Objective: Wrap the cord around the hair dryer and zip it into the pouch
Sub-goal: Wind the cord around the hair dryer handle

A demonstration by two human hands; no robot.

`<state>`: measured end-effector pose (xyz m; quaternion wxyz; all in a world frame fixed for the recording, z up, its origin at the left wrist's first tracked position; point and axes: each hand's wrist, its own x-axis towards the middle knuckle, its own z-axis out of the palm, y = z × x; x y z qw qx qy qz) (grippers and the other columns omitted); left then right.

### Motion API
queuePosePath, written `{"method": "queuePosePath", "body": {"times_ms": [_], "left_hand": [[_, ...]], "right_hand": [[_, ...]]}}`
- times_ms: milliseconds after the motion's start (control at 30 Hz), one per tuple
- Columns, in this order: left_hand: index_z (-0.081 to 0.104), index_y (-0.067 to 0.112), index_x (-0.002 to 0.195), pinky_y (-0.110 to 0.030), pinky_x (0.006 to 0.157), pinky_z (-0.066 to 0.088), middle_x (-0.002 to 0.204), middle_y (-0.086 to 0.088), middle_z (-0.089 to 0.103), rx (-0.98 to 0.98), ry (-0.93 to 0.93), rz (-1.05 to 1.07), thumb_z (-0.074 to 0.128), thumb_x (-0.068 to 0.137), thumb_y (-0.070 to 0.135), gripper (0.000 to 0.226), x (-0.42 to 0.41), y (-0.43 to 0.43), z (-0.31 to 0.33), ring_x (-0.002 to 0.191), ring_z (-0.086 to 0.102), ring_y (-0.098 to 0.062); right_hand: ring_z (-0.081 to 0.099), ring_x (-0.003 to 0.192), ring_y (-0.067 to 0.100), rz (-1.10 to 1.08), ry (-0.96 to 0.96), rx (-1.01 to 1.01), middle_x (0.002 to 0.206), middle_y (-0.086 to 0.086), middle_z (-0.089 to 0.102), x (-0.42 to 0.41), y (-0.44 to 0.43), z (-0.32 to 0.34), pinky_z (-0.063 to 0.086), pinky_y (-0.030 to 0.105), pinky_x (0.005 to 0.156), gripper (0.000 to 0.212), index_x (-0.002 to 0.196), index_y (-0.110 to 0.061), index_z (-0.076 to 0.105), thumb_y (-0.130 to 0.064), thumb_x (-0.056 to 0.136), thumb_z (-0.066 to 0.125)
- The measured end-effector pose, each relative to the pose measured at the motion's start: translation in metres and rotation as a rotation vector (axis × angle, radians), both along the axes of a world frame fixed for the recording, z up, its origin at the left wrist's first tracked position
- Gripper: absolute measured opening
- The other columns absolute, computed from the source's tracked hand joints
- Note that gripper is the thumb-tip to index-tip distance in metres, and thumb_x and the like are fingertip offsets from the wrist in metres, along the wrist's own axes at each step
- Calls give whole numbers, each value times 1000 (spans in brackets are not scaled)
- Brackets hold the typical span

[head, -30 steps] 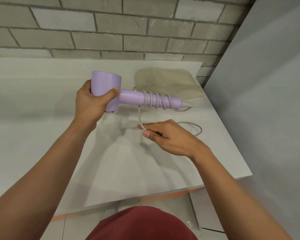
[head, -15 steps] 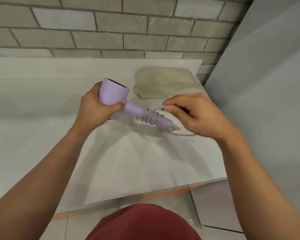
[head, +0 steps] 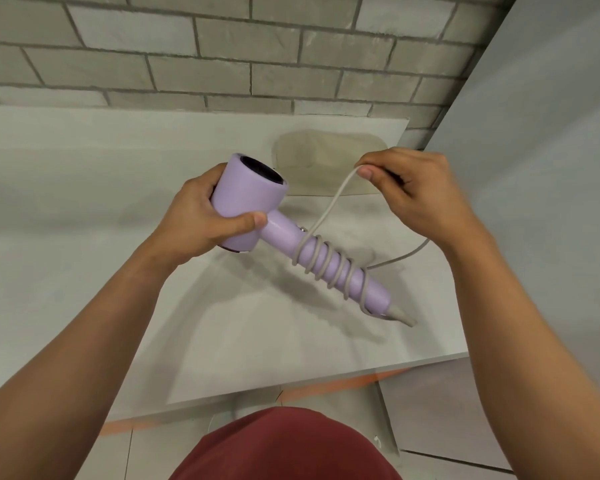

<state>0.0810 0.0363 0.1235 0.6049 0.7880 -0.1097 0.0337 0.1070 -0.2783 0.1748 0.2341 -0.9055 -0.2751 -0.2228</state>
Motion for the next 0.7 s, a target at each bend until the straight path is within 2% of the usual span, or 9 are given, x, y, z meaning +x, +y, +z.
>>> {"method": "queuePosePath", "body": {"times_ms": [167,233,400,500,600,667,700], "left_hand": [[68,36,109,-30,71,59,97,14,72,-201,-11,-63,82,63,41,49,-4,-5,5,89,68,-13],[70,39,108,-33,74,59,100,10,73,-225,-26,-80,82,64,40,46,-4,-7,9,92,69,-17],[74,49,102,-29,75,58,98,15,74,-263,-64,-97,81,64,38,41,-1,-6,20,90,69,-13],[75,43,105,-31,75,58,98,11,74,-296,-55,-87,81,65,37,41,1,-4,23,91,70,-17],[70,30,111,-38,75,60,100,5,74,-319,-41,-45,81,65,37,48,2,-7,21,93,69,-22],[68,27,111,-44,77,60,100,5,73,-328,-46,7,82,65,39,50,4,-11,21,93,69,-23],[67,26,111,-47,78,60,100,5,73,-330,-51,33,82,65,39,50,5,-12,21,93,69,-23]], "right_hand": [[68,85,15,23,36,52,97,-2,76,4,-1,-10,53,29,80,24,114,-12,76,-28,107,61],[70,88,17,24,52,63,100,-2,77,4,1,-12,53,28,82,24,115,-12,76,-29,107,60],[69,89,11,29,109,101,100,-2,78,3,5,-21,51,19,82,22,114,-11,76,-25,106,61],[68,90,8,19,119,109,102,-5,78,2,10,-28,50,17,84,22,114,-11,76,-25,106,61],[67,90,2,31,243,140,99,-9,76,0,20,-35,51,19,84,21,114,-15,76,-25,107,59],[68,91,9,89,350,148,96,0,75,-6,26,-34,49,21,85,17,110,-19,75,-23,105,59],[69,94,19,101,407,89,103,15,72,-7,30,-40,46,19,85,21,112,-17,74,-23,105,55]]}}
